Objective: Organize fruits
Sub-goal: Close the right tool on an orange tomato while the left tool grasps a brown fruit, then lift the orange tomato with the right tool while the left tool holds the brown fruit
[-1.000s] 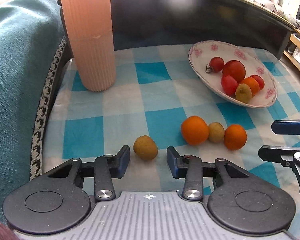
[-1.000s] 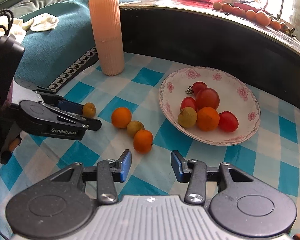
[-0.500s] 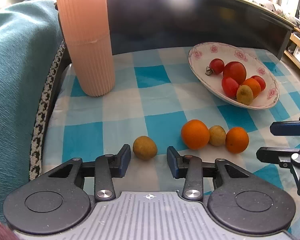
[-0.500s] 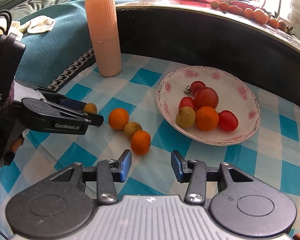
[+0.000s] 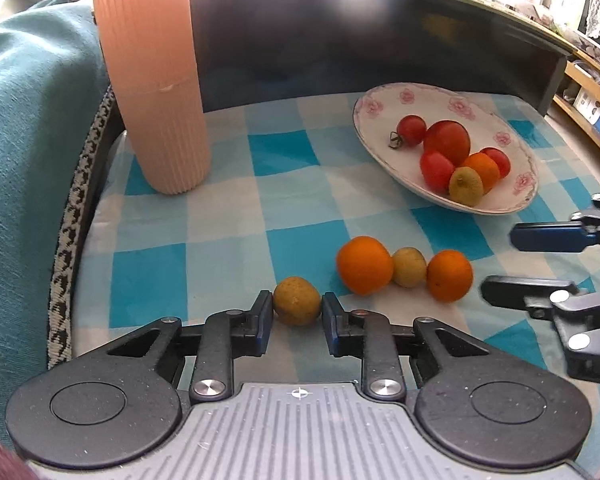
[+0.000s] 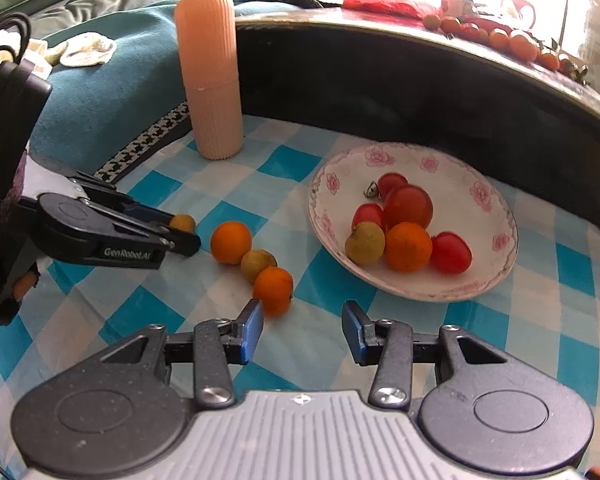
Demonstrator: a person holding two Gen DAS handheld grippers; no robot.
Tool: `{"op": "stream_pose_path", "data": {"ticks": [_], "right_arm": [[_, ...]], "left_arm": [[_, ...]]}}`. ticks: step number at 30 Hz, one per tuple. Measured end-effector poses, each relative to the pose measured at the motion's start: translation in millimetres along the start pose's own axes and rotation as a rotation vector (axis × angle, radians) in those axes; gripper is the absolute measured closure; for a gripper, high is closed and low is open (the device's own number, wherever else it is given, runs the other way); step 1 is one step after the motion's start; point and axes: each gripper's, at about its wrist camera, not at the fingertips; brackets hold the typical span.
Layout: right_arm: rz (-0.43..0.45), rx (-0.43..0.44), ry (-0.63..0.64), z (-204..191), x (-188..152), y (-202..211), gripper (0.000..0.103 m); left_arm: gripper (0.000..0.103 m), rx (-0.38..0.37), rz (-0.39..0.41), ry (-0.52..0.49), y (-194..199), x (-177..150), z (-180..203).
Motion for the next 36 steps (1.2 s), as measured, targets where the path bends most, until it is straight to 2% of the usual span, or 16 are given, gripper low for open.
{"op": "stream_pose_path", "data": {"ticks": [8,13,15,17,19,26,29,36], "right_arm": [[-0.005,0.042,0.019,-9,5,-17,0.045],[-0.042,0.026,0.021,-12,7,-39,0.045],[-0.054,0.012,0.027,-11,5,-42,0.048],[-0.068,0.013,0.016,-8,4,-43,0.059],[-0.071,0.008,-0.002,-6,4,-39,0.063],[-0.082,-0.015,0.005,-6,-1,-10,0.064],[-0.093,-0.026,0.039,-8,-9,8,0.064],[-0.141,-0.045,0.026,2,-36,41,0.064]], "left_arm": [[0.069,-0.027,-0.017,-0.01,6,-3,2],[0.068,-0.039,-0.029,-0.024,3,-5,6],[0.068,-0.046,-0.031,-0.024,2,-6,7],[0.068,-0.04,-0.03,-0.033,3,-7,9],[0.068,-0.05,-0.031,-0.035,4,-9,11],[0.068,-0.072,-0.023,-0.062,25,-15,25],[0.067,-0.071,-0.022,-0.083,31,-19,35],[0.064,-0.052,-0.049,-0.083,22,-21,41]]}}
Point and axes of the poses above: each gripper's, at about its wrist camera, not at the fingertips, and y roughly against the way its jaws point, z to its right, x to its top, and after that the axes turned 8 degrees about -y, right-handed
